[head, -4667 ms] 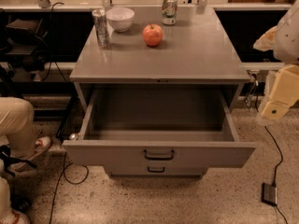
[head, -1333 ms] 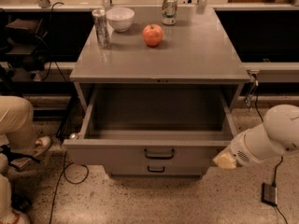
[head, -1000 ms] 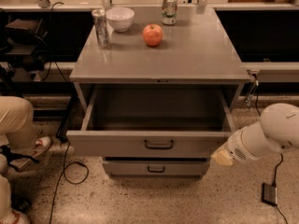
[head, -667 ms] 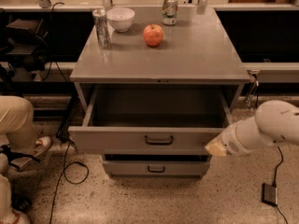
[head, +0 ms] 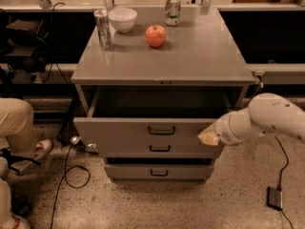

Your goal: Close top drawer

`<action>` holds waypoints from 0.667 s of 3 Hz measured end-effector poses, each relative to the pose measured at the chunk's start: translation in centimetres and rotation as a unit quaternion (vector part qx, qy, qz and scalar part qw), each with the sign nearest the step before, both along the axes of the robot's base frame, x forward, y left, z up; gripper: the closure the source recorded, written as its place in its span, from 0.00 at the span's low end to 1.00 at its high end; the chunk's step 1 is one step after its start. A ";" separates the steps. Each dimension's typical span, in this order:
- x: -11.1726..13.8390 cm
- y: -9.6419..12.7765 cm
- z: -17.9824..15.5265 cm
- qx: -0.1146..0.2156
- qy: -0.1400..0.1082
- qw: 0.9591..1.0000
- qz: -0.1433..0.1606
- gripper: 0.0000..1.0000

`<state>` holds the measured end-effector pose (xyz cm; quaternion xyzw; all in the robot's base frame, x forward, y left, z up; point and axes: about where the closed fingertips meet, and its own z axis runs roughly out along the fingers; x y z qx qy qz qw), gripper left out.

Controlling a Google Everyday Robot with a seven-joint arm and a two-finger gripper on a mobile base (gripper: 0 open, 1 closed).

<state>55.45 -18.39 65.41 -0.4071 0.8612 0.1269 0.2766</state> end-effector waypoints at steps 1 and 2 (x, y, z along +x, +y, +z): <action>2.4 1.7 0.4 0.014 -0.017 1.000 0.018 1.00; 3.6 2.6 0.7 0.022 -0.027 0.999 0.028 1.00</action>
Offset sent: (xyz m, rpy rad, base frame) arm 0.0517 0.0351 0.0140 0.0618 -0.0836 0.0755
